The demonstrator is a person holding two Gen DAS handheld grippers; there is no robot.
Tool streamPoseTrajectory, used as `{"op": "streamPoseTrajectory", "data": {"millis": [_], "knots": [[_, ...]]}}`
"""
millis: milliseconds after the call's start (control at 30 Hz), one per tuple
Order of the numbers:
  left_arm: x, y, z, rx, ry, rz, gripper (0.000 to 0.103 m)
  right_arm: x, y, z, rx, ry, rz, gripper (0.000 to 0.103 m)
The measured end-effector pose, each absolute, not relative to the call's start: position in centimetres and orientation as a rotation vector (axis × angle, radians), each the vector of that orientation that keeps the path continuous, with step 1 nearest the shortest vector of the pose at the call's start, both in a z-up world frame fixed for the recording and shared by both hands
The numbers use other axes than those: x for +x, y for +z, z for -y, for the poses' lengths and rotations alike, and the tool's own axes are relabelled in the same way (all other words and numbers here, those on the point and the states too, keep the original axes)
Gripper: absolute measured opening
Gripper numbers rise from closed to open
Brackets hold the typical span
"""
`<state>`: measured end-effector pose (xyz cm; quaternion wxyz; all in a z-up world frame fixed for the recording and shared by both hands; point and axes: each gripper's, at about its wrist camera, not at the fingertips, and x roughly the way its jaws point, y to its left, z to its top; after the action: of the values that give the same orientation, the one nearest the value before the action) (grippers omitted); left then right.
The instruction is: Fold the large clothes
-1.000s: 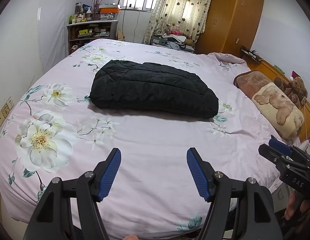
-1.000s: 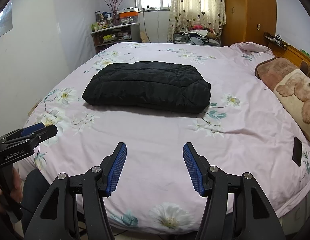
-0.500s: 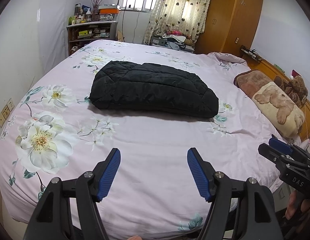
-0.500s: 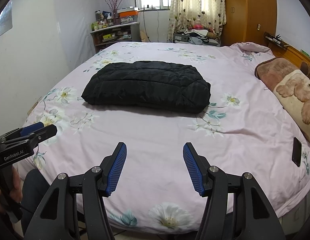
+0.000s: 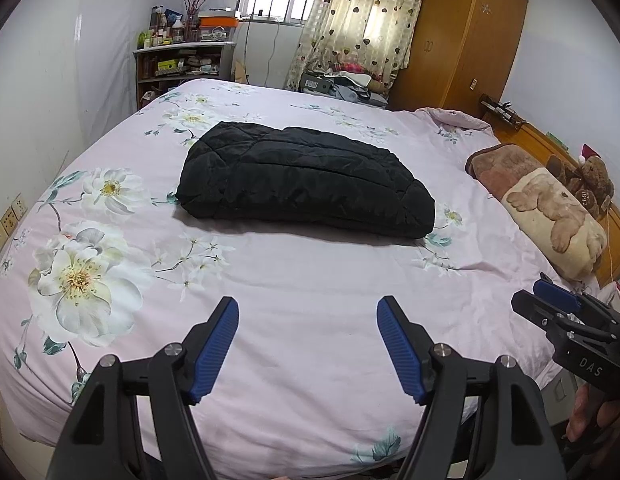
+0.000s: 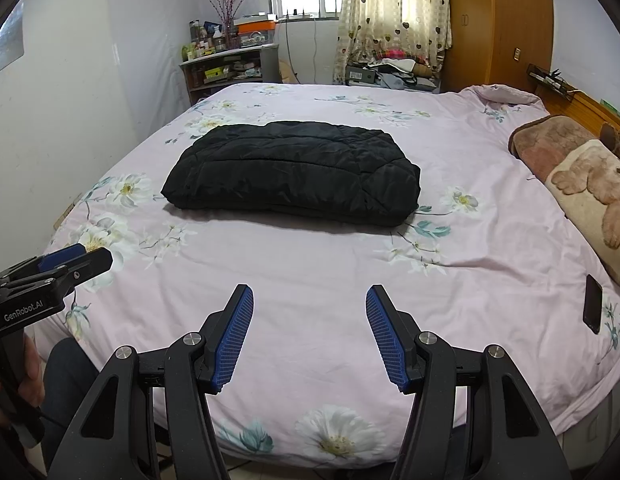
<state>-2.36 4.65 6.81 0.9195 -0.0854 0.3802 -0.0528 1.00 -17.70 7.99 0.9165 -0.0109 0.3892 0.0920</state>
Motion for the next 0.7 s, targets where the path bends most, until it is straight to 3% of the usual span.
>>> {"op": "streamPoseTrajectory", "data": {"millis": [700], "knots": [[-2.35, 6.33, -4.52, -0.157, -0.085, -0.785, 0.074, 1.01, 7.93, 18.01, -0.028, 0.19, -0.803, 0.059]]}}
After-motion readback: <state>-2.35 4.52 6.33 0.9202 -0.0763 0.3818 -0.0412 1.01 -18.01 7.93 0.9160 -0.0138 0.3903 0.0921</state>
